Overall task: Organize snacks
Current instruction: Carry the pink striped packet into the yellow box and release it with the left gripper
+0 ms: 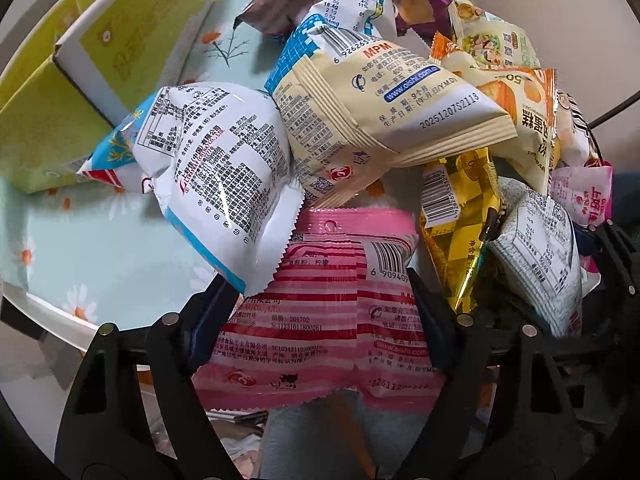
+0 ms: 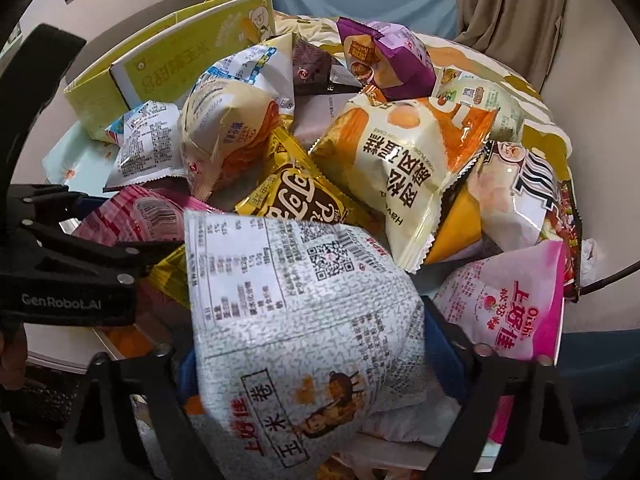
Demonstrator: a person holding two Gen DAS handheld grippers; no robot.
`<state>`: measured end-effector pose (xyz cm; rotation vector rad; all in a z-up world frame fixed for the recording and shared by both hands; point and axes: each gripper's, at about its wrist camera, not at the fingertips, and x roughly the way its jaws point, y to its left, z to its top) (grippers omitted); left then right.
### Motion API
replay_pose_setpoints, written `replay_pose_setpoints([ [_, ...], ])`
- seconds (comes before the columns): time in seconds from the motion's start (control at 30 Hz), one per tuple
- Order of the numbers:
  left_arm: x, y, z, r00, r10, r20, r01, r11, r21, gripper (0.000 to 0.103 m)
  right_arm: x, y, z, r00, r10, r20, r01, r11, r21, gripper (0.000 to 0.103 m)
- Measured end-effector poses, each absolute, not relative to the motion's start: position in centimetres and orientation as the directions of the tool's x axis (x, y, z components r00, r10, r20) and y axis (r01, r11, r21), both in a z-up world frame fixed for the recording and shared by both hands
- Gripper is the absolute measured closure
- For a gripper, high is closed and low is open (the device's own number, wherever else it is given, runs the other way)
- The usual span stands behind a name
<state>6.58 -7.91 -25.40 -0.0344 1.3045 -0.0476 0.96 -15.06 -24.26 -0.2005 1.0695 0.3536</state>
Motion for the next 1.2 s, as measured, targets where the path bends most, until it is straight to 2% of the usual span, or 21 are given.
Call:
replay_pose_setpoints([
  [0.1, 6.5, -8.0, -24.8, 0.268, -0.061, -0.961, 0.020, 0.998, -0.058, 0.023, 1.0, -15.4, -24.1, 0.432, 0.184, -0.883, -0.361, 0.932, 0.019, 0.034],
  [0.27, 6.2, -8.1, -23.8, 0.276, -0.067, -0.959, 0.027, 0.998, -0.062, 0.023, 0.8, -16.1, -23.6, 0.428, 0.204, -0.880, -0.331, 0.942, 0.058, 0.039],
  [0.7, 4.7, -7.6, -18.6, 0.362, -0.106, -0.926, 0.018, 0.994, -0.106, 0.024, 0.1, -16.2, -19.0, 0.487, 0.231, -0.843, -0.312, 0.947, 0.080, 0.039],
  [1.2, 3.1, -7.3, -12.7, 0.501, -0.097, -0.860, -0.022, 0.992, -0.125, 0.024, -1.2, -15.2, -13.5, 0.562, 0.278, -0.779, -0.371, 0.927, 0.062, 0.039],
])
